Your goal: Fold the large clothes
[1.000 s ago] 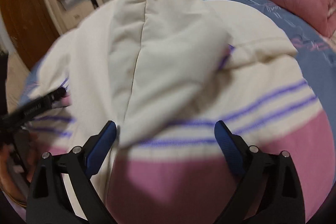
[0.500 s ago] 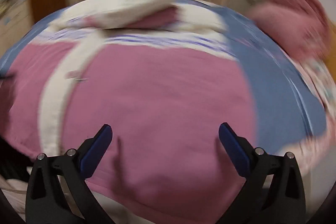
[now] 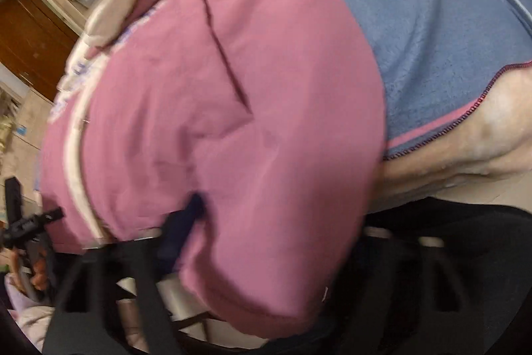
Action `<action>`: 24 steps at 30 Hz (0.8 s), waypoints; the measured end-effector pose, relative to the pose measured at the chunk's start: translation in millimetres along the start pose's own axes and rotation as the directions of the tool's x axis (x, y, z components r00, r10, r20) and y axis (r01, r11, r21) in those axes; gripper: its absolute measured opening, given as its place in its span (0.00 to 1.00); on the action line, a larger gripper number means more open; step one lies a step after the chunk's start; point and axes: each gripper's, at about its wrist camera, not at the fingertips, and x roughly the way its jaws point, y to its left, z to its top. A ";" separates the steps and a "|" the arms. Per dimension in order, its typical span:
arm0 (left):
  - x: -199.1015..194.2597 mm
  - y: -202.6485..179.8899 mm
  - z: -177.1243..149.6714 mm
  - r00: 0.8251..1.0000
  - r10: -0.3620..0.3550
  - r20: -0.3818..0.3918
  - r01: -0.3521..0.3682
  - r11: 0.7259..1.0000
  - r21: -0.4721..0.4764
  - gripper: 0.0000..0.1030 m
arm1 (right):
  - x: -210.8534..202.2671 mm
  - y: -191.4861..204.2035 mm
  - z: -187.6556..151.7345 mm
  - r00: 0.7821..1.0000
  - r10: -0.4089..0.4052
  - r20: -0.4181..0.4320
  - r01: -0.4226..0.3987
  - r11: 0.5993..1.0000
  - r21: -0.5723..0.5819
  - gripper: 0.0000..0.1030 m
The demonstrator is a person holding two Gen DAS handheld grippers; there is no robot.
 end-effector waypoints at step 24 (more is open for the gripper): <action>-103.6 -28.3 29.0 0.846 -0.529 0.065 0.491 0.820 0.293 0.16 | -77.8 59.0 59.6 0.887 0.457 -0.068 -0.453 0.832 -0.320 0.11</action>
